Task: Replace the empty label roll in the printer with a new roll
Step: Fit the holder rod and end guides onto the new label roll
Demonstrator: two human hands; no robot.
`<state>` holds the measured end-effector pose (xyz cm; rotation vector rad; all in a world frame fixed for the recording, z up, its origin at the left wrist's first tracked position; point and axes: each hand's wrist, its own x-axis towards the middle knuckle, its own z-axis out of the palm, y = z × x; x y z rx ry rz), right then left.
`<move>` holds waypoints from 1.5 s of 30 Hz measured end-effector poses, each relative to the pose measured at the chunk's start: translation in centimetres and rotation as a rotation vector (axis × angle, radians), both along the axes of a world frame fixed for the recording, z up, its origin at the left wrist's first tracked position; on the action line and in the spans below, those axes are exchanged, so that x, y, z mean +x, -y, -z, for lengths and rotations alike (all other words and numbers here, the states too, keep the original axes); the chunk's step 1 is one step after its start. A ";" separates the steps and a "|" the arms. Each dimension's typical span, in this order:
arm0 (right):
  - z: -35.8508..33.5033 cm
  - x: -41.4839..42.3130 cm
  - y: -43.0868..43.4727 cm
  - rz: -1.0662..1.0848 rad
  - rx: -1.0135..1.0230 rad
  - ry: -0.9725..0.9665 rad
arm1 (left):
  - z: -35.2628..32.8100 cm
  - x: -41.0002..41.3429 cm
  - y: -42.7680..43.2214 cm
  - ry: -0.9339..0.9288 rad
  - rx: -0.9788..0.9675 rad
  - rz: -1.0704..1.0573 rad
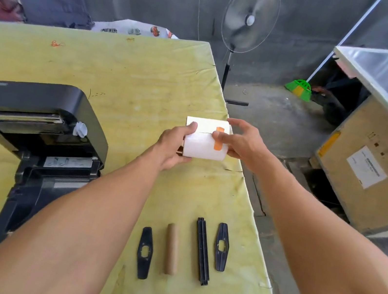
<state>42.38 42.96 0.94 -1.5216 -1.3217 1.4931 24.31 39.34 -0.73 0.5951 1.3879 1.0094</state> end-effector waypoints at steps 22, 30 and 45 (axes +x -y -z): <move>-6.7 -5.5 8.6 -0.121 0.476 0.686 | -0.8 -1.7 9.8 -0.055 0.221 -0.223; -7.4 -5.1 8.6 -0.241 0.535 0.632 | -0.6 -1.5 9.5 -0.054 0.150 -0.271; -7.4 -3.7 8.2 -0.042 0.502 0.219 | -0.3 -1.8 7.5 -0.052 0.111 -0.268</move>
